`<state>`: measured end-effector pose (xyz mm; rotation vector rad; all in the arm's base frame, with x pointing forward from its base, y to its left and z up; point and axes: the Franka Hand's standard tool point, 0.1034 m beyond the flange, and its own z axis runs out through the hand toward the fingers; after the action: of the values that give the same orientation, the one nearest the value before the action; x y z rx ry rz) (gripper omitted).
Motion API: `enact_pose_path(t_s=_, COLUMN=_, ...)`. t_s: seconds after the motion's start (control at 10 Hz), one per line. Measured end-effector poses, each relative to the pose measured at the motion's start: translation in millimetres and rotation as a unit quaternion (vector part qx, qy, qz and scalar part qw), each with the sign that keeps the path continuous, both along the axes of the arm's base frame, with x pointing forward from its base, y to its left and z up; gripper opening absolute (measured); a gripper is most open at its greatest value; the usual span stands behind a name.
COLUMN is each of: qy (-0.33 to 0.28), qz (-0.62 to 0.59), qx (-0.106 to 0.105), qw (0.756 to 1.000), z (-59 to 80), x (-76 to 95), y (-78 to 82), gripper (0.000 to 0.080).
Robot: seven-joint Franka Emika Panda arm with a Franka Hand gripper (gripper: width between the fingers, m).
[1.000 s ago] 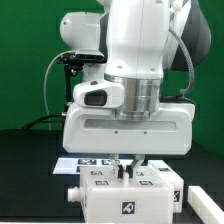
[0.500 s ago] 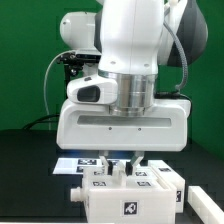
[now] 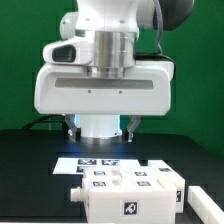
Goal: Assemble cabinet
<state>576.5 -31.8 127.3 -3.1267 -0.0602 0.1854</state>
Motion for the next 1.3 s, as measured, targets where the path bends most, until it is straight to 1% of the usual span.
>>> enact_pose_path(t_s=0.2, qy=0.003, qz=0.016, qx=0.001, qw=1.000, z=-4.5, x=-0.9, y=1.0, gripper=0.0647)
enact_pose_path(t_s=0.4, qy=-0.002, qz=0.102, qx=0.005, qw=0.995, z=-6.9, x=0.4, y=-2.3, gripper=0.0649)
enact_pose_path(t_s=0.5, qy=-0.008, qz=0.180, qx=0.006, qw=0.984, z=-12.0, x=1.2, y=-5.7, gripper=0.0649)
enact_pose_path(t_s=0.7, qy=-0.007, qz=0.297, qx=0.017, qw=0.955, z=-9.5, x=1.4, y=-12.9, gripper=0.0649)
enact_pose_path(t_s=0.8, qy=-0.003, qz=0.353, qx=0.019, qw=0.935, z=-9.6, x=1.0, y=-18.1, gripper=0.0649)
enact_pose_path(t_s=1.0, qy=-0.001, qz=0.406, qx=0.024, qw=0.913, z=-9.8, x=0.6, y=-20.2, gripper=0.0649)
enact_pose_path(t_s=1.3, qy=0.004, qz=0.499, qx=0.031, qw=0.866, z=-9.9, x=-0.1, y=-25.3, gripper=0.0649)
